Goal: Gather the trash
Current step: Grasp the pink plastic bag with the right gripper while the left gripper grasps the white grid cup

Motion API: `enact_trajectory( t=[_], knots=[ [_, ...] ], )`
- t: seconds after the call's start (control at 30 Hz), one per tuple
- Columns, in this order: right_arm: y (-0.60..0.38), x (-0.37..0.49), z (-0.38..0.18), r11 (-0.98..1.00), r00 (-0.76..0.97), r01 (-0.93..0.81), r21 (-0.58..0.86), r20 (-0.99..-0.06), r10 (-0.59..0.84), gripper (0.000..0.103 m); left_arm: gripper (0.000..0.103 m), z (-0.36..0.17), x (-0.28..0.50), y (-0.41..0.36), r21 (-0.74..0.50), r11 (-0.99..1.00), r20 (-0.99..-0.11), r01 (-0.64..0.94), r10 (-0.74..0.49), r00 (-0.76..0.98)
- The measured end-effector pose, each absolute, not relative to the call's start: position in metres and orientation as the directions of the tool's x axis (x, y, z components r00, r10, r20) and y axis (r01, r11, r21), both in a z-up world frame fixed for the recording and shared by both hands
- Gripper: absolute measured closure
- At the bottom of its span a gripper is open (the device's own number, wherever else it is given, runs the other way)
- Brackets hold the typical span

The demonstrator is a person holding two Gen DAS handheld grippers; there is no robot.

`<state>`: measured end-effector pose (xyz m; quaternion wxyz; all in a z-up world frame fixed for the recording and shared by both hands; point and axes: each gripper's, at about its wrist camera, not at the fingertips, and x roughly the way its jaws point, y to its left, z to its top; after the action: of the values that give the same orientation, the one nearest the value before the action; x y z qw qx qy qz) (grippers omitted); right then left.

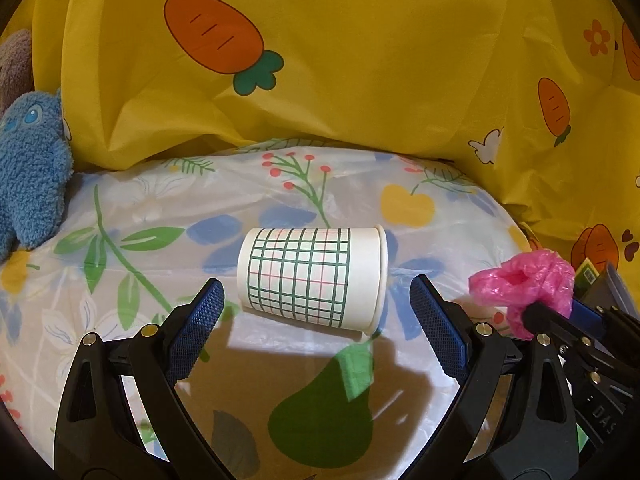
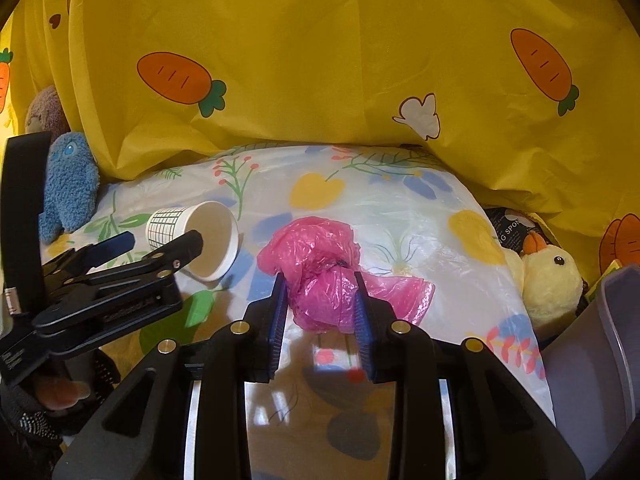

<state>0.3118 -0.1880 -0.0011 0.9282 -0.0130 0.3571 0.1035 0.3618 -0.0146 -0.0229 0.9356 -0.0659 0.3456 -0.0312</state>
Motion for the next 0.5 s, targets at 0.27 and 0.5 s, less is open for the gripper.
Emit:
enact_trajectory(
  t=[0.27,0.5],
  knots=[
    [-0.187,0.303,0.003,0.972,0.732,-0.228,0.05,-0.65,0.205,0.071,0.011,-0.03,0.374,-0.011,-0.194,0.981,-0.645,0.021,-0.144,0.751],
    [-0.187,0.301,0.003,0.97,0.729,-0.239,0.051,-0.651,0.214,0.071,0.025,-0.031,0.377,-0.01,-0.222,0.974,-0.638,0.048,-0.183,0.748]
  ],
)
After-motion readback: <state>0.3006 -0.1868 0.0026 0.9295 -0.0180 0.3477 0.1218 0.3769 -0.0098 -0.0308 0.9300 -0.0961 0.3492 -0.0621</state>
